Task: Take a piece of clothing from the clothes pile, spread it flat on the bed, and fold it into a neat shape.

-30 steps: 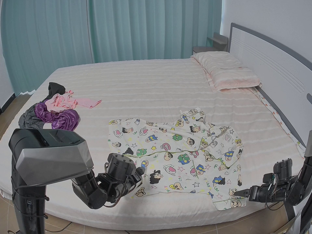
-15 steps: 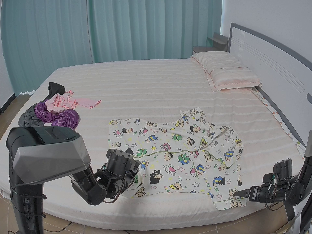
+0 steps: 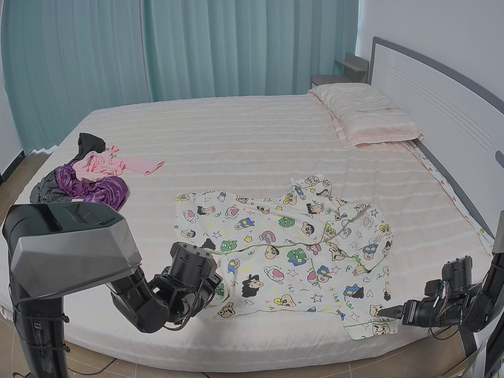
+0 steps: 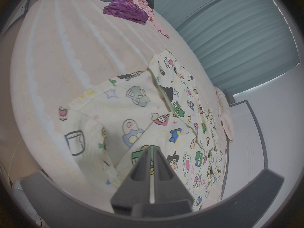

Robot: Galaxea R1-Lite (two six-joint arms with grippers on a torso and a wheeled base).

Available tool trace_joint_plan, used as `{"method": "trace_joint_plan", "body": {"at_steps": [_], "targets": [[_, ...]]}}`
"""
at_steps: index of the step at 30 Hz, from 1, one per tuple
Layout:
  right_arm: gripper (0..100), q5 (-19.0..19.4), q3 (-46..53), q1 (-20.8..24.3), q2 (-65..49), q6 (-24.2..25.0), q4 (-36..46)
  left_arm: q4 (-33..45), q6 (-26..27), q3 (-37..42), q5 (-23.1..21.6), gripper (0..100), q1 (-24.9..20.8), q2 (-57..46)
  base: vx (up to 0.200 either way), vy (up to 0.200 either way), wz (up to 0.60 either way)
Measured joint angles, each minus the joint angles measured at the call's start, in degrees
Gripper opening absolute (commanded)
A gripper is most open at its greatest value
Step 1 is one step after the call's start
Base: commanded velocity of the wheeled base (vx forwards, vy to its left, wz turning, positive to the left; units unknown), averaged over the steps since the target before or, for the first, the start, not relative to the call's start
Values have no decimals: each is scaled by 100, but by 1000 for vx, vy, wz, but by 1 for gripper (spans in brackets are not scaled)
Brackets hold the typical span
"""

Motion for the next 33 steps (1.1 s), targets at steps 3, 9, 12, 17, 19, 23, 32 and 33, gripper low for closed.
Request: {"method": "trace_joint_plan", "body": {"at_steps": [3,9,12,17,19,23,32,33], "targets": [[100,2,0,-2,-2,0,0,22,5,127,-2,0,-4,-101,0,0,0],[100,0,0,-2,-9,2,-2,37,293,400,-22,0,-69,-252,0,0,0],[100,0,0,-2,-16,2,-2,33,599,651,-35,0,-279,-272,0,0,0],[100,-2,0,-2,-20,2,-2,11,820,848,-32,0,-645,-278,0,0,0],[100,-7,0,-11,-22,2,-2,26,908,873,-40,0,-717,-276,0,0,0],[100,-2,0,-18,-24,2,-2,33,1001,923,-38,0,-762,-223,0,0,0],[100,0,0,-18,-22,2,-2,50,1014,986,-35,0,-791,-374,0,0,0],[100,0,0,-18,-22,2,-2,74,1014,997,-35,0,-791,-449,0,0,0]]}}
